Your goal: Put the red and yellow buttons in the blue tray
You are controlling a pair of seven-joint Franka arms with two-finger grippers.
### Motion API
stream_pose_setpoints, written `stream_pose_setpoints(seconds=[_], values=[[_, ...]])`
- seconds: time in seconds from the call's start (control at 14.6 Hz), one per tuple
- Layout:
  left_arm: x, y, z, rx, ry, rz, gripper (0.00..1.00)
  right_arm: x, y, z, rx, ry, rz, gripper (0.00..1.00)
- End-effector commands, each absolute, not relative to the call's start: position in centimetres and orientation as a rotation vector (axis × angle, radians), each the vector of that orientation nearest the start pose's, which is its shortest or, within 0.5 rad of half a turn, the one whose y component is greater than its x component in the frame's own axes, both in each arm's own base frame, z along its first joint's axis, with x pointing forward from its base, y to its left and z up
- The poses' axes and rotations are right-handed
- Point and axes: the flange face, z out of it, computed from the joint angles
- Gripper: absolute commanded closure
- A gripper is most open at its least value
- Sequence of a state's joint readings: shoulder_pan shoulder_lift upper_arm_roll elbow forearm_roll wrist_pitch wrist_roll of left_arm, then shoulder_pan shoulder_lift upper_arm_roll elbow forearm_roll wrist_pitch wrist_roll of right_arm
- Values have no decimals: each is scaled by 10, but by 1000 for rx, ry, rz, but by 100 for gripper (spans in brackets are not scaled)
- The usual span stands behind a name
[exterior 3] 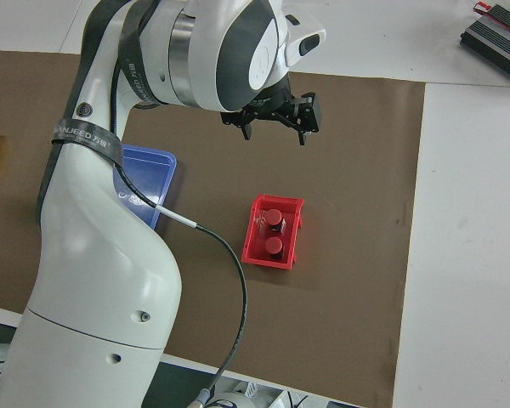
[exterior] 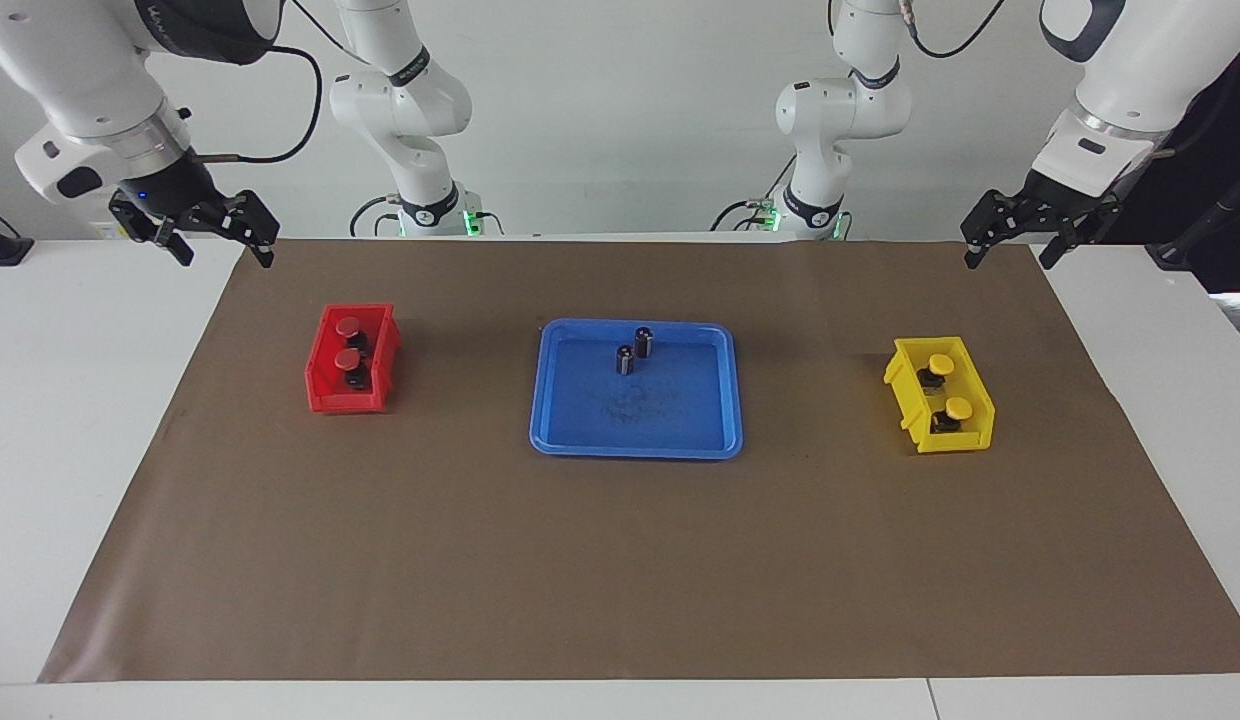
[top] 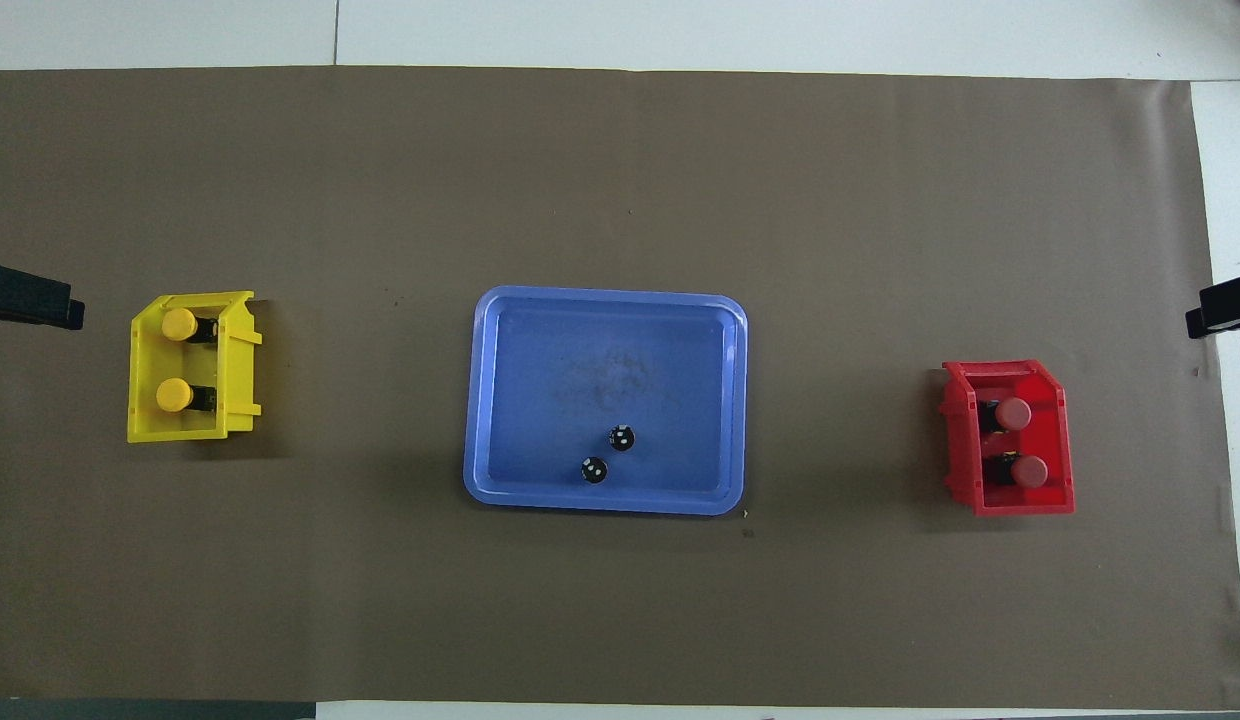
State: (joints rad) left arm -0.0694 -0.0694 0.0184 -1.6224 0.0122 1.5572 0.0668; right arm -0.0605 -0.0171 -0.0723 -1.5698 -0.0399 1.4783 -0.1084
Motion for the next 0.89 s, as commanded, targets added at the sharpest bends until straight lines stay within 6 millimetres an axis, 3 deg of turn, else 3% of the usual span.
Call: stream_pose_setpoints(seconds=[0.0,0.82], values=[[522,-23,638,-3140,183,0,0,532,-75,630,-3174,54,99,0],[522,-23,637,-3140,183,2,0,532,-70,625,-3173,8,107,0]])
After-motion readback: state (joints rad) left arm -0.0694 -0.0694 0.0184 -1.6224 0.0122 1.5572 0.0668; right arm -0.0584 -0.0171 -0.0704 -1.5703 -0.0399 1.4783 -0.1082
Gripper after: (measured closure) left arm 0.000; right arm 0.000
